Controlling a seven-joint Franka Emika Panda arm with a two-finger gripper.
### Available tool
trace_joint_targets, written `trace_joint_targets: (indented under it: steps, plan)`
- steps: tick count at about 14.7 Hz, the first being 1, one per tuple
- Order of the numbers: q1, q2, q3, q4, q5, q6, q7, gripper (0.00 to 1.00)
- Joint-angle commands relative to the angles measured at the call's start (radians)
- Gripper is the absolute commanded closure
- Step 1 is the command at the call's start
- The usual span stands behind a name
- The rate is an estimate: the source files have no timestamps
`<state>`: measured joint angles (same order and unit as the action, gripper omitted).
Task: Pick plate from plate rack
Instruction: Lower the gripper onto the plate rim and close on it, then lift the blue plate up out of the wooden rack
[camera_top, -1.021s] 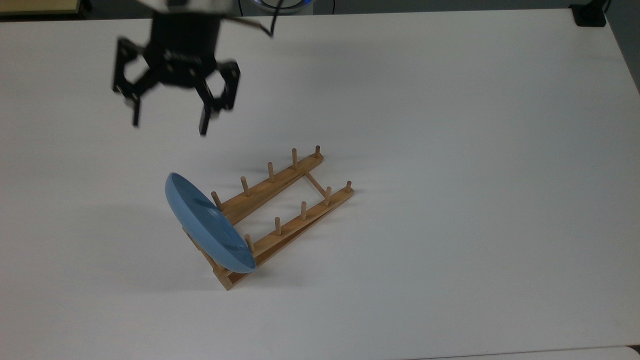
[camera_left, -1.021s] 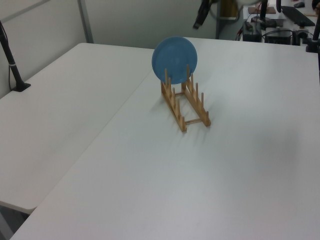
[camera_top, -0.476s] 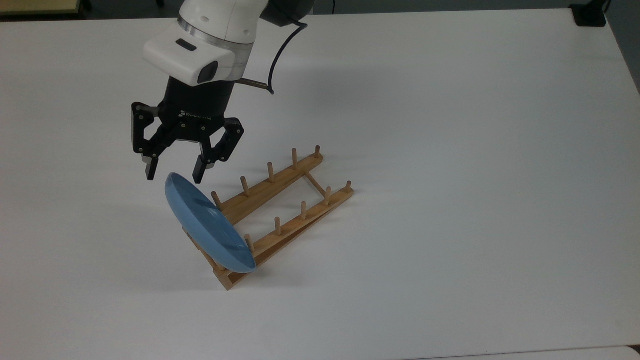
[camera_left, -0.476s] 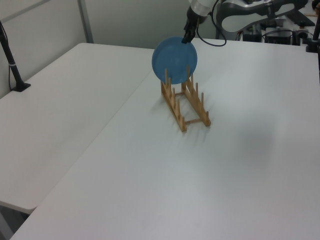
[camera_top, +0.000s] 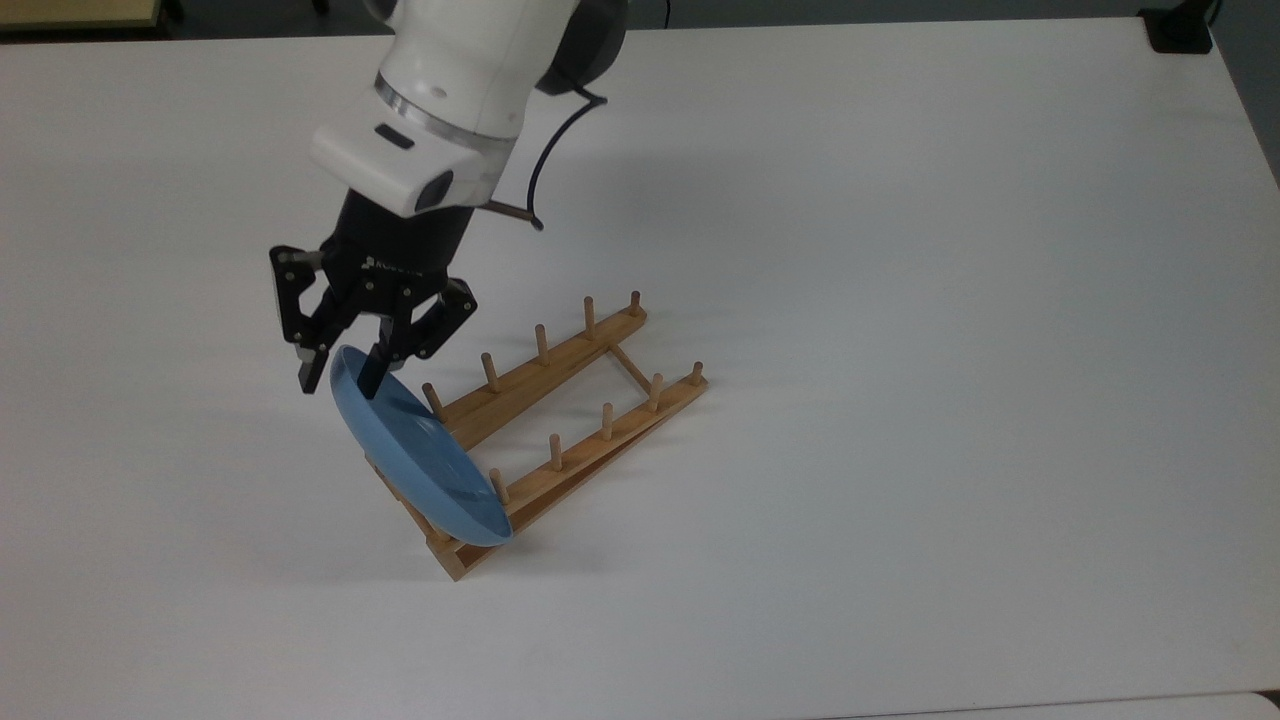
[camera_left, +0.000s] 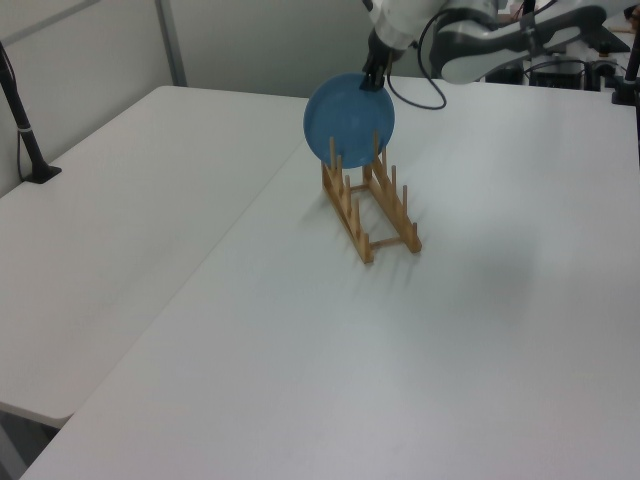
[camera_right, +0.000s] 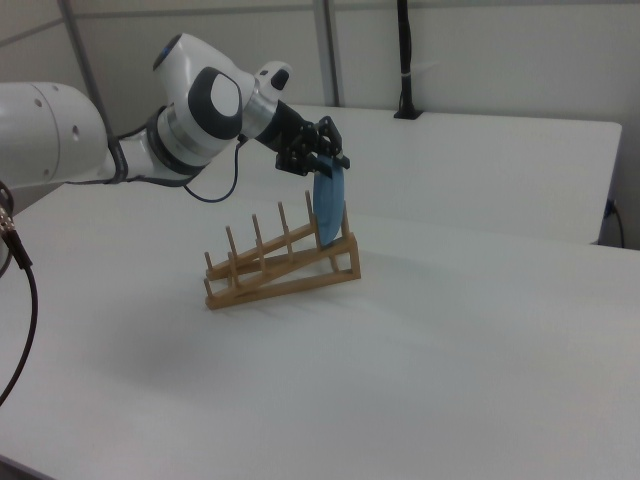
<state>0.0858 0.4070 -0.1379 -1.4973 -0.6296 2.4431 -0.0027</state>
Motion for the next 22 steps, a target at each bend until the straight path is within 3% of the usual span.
trace_joint_targets:
  steps: [1,2,11,13,15,19,22]
  plan:
    - [0.015,0.015,-0.031,0.008,-0.029,0.036,0.041,0.92]
    - [0.015,0.013,-0.031,0.011,-0.027,0.037,0.041,1.0]
    - [0.011,-0.045,-0.032,0.075,-0.021,0.036,0.049,1.0]
    - [-0.001,-0.046,-0.032,0.11,0.011,0.036,0.111,1.0]
    - [-0.026,-0.072,-0.031,0.115,0.147,0.039,0.212,1.0]
    - [-0.057,-0.135,-0.037,0.098,0.625,0.019,0.198,1.0]
    - [-0.112,-0.175,-0.064,0.058,0.917,-0.311,0.083,1.0]
